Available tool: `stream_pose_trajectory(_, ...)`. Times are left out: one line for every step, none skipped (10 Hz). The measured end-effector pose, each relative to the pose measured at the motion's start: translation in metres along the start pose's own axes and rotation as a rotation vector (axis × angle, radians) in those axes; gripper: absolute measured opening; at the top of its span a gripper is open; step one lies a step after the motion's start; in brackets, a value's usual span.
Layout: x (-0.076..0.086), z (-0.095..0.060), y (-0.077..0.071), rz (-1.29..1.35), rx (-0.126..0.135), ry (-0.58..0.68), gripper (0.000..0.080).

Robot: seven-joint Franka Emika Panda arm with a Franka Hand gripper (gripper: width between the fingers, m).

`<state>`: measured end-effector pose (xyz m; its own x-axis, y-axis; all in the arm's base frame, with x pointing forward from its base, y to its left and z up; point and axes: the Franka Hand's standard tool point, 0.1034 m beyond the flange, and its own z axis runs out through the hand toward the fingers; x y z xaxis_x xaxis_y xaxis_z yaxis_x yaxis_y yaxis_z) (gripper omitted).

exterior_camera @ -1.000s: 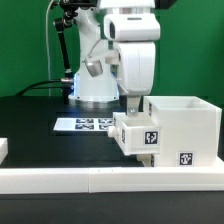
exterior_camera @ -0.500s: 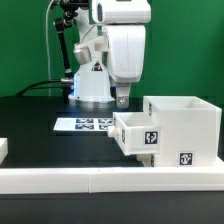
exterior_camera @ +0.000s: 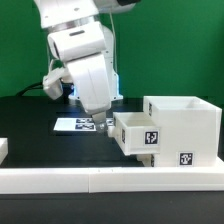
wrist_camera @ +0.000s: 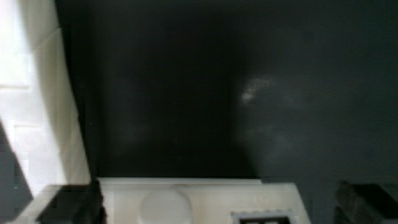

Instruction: Assemble drawer

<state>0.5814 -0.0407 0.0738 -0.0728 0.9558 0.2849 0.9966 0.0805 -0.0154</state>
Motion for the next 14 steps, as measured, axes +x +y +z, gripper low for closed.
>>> stream_pose_trajectory(-0.001, 0.003, 0.000, -0.010, 0.013, 0.024, 0.0649)
stream_pose_trajectory(0.001, 0.005, 0.004, 0.006, 0.013, 0.028, 0.0649)
stream_pose_trajectory(0.008, 0.009, 0.006, 0.008, 0.016, 0.031, 0.0649)
stream_pose_trajectory(0.013, 0.011, 0.006, 0.026, 0.020, 0.031, 0.0649)
stream_pose_trajectory(0.018, 0.013, 0.006, 0.022, 0.025, 0.032, 0.0649)
stream_pose_trajectory(0.024, 0.017, 0.005, 0.015, 0.025, 0.029, 0.0649)
stream_pose_trajectory(0.027, 0.020, 0.005, 0.030, 0.019, 0.022, 0.0649)
stream_pose_trajectory(0.033, 0.023, 0.004, 0.043, 0.020, 0.021, 0.0649)
stream_pose_trajectory(0.039, 0.025, 0.005, 0.049, 0.017, 0.019, 0.0649)
stream_pose_trajectory(0.044, 0.027, 0.005, 0.063, 0.017, 0.017, 0.0649)
stream_pose_trajectory(0.050, 0.029, 0.006, 0.074, 0.020, 0.018, 0.0649)
stream_pose_trajectory(0.056, 0.031, 0.006, 0.085, 0.022, 0.018, 0.0649)
stream_pose_trajectory(0.061, 0.032, 0.007, 0.095, 0.024, 0.019, 0.0649)
stream_pose_trajectory(0.065, 0.032, 0.007, 0.098, 0.025, 0.021, 0.0649)
